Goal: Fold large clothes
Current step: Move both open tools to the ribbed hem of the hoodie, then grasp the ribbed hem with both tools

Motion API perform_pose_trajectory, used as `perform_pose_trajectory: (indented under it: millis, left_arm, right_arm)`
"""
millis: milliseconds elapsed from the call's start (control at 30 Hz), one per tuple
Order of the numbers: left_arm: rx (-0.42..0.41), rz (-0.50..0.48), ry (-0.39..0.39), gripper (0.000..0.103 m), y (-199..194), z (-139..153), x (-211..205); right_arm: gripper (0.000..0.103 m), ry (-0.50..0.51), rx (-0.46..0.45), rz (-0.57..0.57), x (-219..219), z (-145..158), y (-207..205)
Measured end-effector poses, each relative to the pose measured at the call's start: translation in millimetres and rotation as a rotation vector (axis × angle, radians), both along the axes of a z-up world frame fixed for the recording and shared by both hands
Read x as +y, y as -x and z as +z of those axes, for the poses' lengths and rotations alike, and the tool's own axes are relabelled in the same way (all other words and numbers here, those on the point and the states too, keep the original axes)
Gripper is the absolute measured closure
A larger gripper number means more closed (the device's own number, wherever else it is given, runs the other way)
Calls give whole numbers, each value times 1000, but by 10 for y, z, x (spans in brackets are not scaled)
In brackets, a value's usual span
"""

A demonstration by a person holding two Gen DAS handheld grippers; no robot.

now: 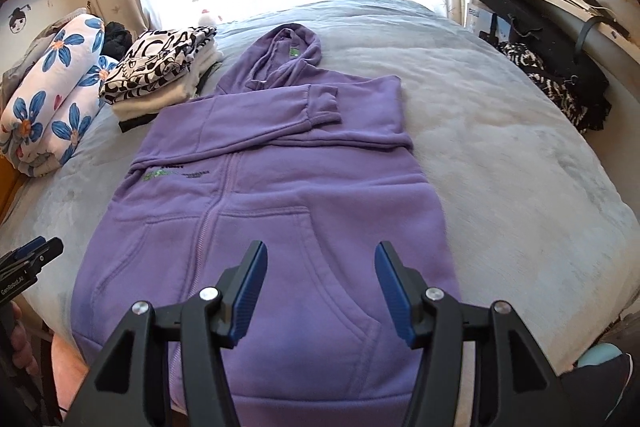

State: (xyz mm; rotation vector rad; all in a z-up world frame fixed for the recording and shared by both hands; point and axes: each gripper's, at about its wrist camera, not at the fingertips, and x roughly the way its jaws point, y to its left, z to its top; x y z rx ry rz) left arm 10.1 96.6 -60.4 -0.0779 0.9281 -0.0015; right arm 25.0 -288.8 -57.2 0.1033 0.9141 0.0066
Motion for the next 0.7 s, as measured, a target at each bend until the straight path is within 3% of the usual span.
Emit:
perform_pose_trajectory:
  millis: [233, 500, 700]
  left_arm:
    - [65, -12, 57, 36, 124, -344, 210]
    - [180, 15, 111, 36, 108, -781, 406]
    - [200, 4, 214, 36, 109, -875, 557]
  right_arm:
    - [47, -17, 23, -34, -282, -138, 190]
    - [47, -49, 128, -121, -689, -464, 340]
    - [47, -117, 200, -167, -965, -697, 446]
